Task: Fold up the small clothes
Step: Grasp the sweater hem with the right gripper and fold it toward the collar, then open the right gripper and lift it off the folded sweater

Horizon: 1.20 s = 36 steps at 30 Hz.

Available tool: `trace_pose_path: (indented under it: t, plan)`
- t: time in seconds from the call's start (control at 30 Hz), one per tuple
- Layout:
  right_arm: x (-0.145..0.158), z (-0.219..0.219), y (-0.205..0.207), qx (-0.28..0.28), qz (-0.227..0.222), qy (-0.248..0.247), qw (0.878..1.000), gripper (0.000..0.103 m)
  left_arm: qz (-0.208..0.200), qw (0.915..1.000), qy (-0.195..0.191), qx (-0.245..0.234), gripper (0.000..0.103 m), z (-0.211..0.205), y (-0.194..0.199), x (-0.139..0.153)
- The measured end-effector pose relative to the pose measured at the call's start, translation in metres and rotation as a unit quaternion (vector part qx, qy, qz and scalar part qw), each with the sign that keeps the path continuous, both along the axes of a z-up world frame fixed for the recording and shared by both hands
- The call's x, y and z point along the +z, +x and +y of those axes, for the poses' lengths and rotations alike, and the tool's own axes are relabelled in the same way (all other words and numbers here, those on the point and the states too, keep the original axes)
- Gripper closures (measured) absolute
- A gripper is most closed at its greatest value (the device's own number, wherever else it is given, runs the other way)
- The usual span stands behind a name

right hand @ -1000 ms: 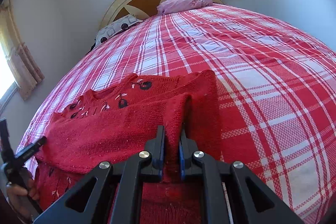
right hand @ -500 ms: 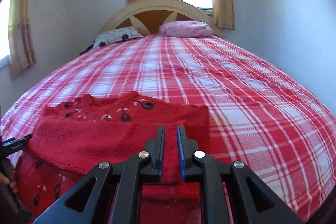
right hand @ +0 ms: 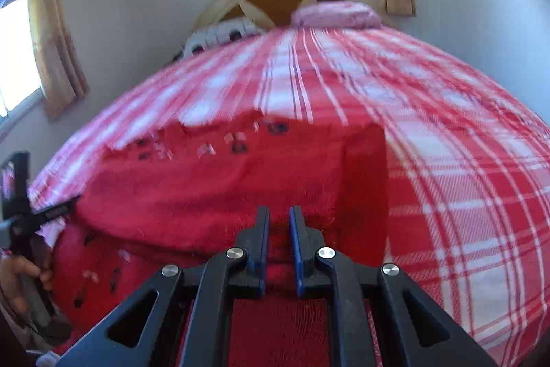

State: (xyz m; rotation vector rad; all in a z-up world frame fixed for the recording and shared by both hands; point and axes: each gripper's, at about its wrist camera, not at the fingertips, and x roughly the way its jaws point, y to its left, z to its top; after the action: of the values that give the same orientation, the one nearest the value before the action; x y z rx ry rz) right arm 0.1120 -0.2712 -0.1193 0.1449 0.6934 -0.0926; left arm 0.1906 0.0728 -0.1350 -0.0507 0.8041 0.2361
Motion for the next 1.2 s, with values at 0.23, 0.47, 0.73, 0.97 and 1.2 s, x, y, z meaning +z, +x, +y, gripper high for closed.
trace_pose_path:
  t: [0.23,0.47,0.73,0.97,1.2]
  plan:
    - [-0.01,-0.007,0.01,-0.015,-0.003,0.025,1.0,0.091,0.01,0.9996,-0.028,-0.005,0.0,0.005,0.005,-0.004]
    - [0.0,-0.014,-0.007,-0.005,-0.016,0.055,0.998,0.091,0.009,0.9975,-0.062,-0.032,0.0,0.011,0.0,-0.001]
    - [0.027,-0.022,-0.08,0.046,-0.041,0.097,0.993,0.034,-0.038,0.9865,-0.03,-0.157,0.0,0.033,-0.059,0.019]
    - [0.007,-0.003,-0.114,0.103,0.026,0.084,0.991,0.034,0.004,0.9732,-0.001,-0.23,0.0,0.059,-0.097,0.006]
    - [0.022,0.006,-0.141,0.123,0.031,0.131,0.983,0.034,-0.005,0.9629,0.031,-0.268,0.0,0.05,-0.126,0.009]
